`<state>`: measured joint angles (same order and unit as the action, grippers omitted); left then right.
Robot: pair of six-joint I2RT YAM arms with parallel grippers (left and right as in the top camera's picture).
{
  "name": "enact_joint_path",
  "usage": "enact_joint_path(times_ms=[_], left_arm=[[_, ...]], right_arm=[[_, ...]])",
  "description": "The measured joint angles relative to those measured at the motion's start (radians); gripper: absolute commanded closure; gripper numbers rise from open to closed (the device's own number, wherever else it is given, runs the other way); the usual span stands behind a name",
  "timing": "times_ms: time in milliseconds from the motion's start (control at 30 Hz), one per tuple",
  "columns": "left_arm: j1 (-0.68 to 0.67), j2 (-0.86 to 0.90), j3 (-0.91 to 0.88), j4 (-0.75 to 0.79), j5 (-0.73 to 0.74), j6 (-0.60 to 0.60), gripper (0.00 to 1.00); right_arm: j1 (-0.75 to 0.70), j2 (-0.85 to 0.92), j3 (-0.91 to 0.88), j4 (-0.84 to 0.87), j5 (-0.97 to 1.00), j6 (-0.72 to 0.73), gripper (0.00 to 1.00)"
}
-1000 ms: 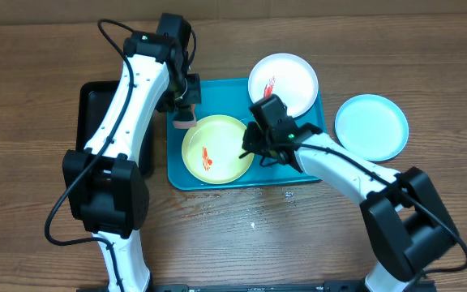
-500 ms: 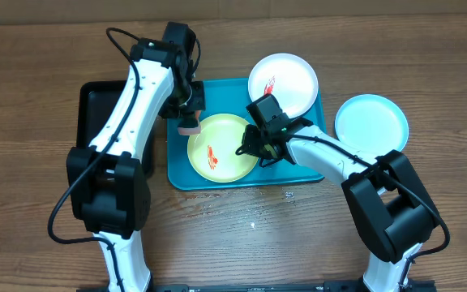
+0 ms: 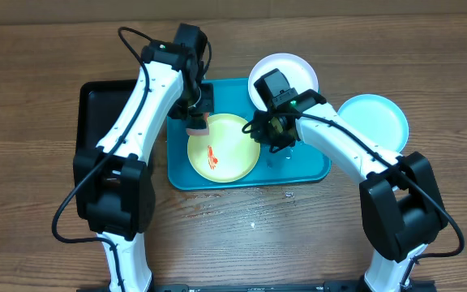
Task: Clean dirty plates on tray and stack at the side
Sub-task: 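Scrub yellow plate with sponge in left gripper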
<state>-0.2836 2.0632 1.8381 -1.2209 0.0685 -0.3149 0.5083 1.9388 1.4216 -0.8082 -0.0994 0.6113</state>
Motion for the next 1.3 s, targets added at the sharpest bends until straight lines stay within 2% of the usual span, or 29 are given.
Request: enact_joint_path(times_ms=[300,467,933,1100,1300], left_arm=[[-0.014,0.0,-0.026,0.011,0.003,0.0,0.96],[-0.014,0.0,-0.026,0.012,0.003,0.0,0.96],[-0.014,0.0,-0.029,0.029,0.002,0.001,0.96],[-0.014,0.0,-0.095,0.114,-0.005,0.012,0.96],[-0.014,0.0,-0.277,0.272,-0.042,0.034,0.96]], right_arm=[[0.008,0.103,-0.005,0.021,-0.018,-0.003,0.78],[0.011,0.123,-0.008,0.04,-0.053,0.005,0.96],[0.059,0.126,-0.016,0.118,-0.024,0.151,0.96],[0.068,0.126,-0.016,0.119,-0.023,0.153,0.96],[0.068,0.126,-0.016,0.12,-0.025,0.146,0.96]])
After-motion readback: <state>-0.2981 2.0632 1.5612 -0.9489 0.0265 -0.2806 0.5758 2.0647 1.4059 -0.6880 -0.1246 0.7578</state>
